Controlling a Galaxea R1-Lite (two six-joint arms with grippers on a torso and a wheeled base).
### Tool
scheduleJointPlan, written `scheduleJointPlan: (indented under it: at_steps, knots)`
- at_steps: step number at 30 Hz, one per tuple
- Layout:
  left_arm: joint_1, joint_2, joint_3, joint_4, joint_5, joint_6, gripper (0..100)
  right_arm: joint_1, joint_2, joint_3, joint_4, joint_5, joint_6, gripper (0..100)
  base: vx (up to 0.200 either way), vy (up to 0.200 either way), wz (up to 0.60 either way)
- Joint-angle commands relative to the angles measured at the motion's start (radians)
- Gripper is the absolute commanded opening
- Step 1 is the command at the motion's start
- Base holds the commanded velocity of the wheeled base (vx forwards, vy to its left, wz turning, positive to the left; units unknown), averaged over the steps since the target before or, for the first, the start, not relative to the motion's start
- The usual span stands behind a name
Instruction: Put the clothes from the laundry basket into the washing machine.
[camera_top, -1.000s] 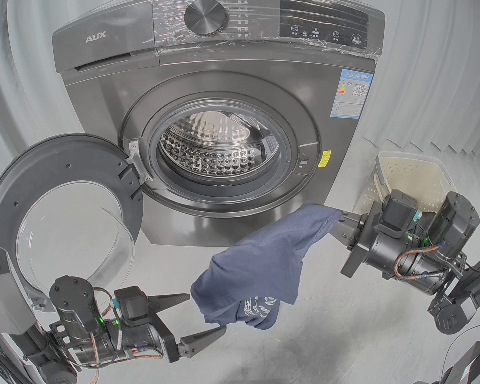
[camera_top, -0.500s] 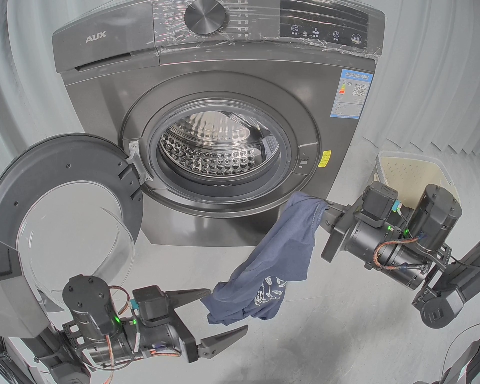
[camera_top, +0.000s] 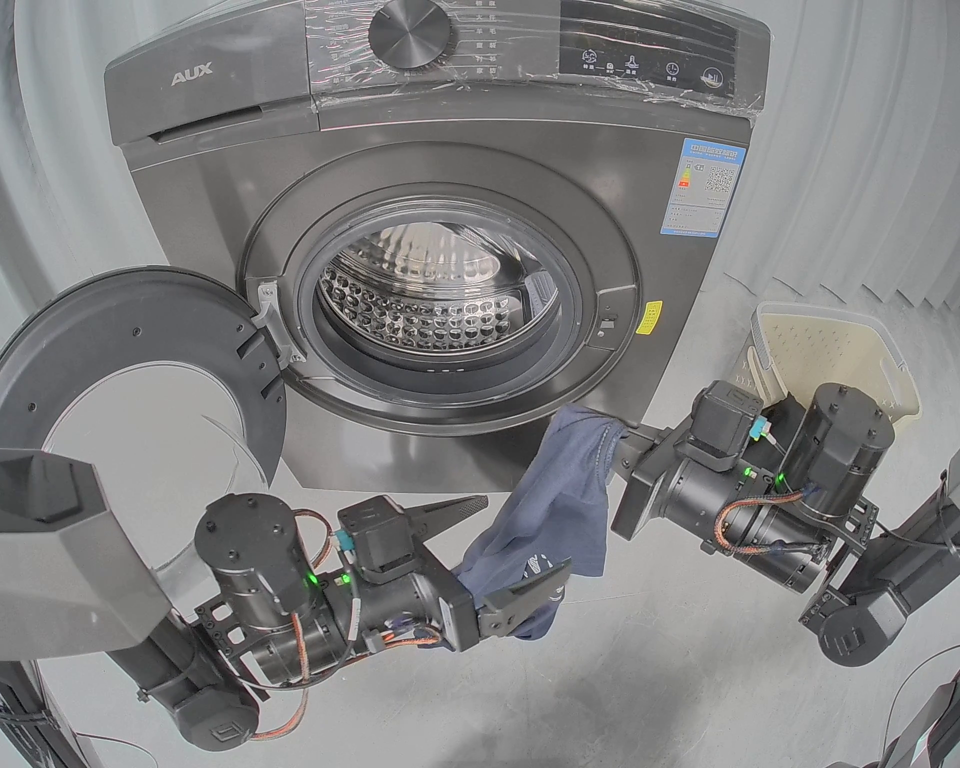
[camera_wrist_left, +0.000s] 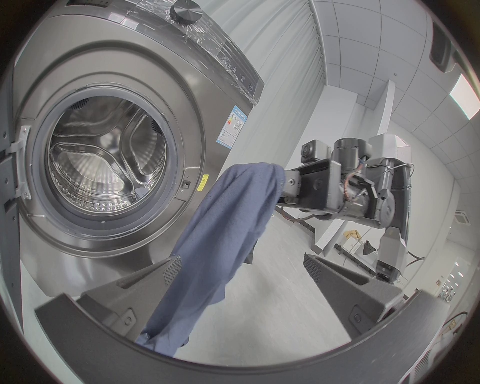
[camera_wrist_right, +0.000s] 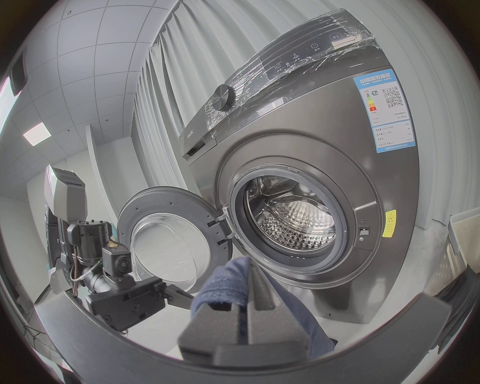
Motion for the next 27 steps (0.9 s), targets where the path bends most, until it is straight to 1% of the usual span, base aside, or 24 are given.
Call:
scheduleJointPlan:
  at_steps: [1, 3, 7, 9, 10, 12, 17, 21, 22, 25, 26, 27]
  knots:
    - [0.007, 0.09, -0.075, 0.001, 0.003, 0.003, 100, 0.011, 0.005, 0.0, -0.001, -0.001, 0.0, 0, 0.0, 0.0, 0.0]
    - [0.01, 0.105, -0.093, 0.001, 0.003, 0.005, 100, 0.016, 0.004, -0.002, -0.001, -0.001, 0.0, 0, 0.0, 0.0, 0.0]
    - [0.039, 0.146, -0.15, 0.002, 0.014, 0.009, 100, 0.017, -0.002, 0.003, -0.001, -0.001, 0.0, 0, 0.0, 0.0, 0.0]
    - [0.048, 0.16, -0.165, 0.002, 0.031, 0.011, 100, 0.017, -0.004, 0.003, -0.001, -0.001, 0.0, 0, 0.0, 0.0, 0.0]
    - [0.05, 0.166, -0.173, 0.002, 0.044, 0.016, 0, 0.019, -0.007, 0.005, -0.001, -0.001, 0.0, 0, 0.0, 0.0, 0.0]
    - [0.054, 0.174, -0.185, 0.002, 0.061, 0.023, 0, 0.022, -0.015, 0.009, -0.001, -0.001, 0.0, 0, 0.0, 0.0, 0.0]
    - [0.054, 0.168, -0.199, 0.001, 0.063, 0.026, 0, 0.027, -0.018, 0.012, -0.001, -0.003, 0.008, 0, 0.0, 0.0, 0.0]
    - [0.05, 0.117, -0.183, -0.001, 0.061, 0.028, 0, 0.03, -0.018, 0.014, -0.001, -0.015, 0.009, 0, 0.0, 0.0, 0.0]
    - [0.053, 0.067, -0.157, 0.001, 0.057, 0.031, 0, 0.031, -0.018, 0.015, -0.001, -0.015, 0.011, 0, 0.0, 0.0, 0.0]
    - [0.06, -0.03, -0.078, 0.002, 0.034, 0.063, 0, 0.031, -0.022, 0.035, -0.001, -0.017, 0.022, 0, 0.0, 0.0, 0.0]
    - [0.068, -0.108, -0.019, 0.004, 0.003, 0.071, 0, 0.031, -0.033, 0.058, -0.001, -0.015, 0.023, 0, 0.0, 0.0, 0.0]
    - [0.073, -0.142, 0.007, 0.008, -0.014, 0.071, 0, 0.031, -0.039, 0.072, -0.001, -0.014, 0.023, 0, 0.0, 0.0, 0.0]
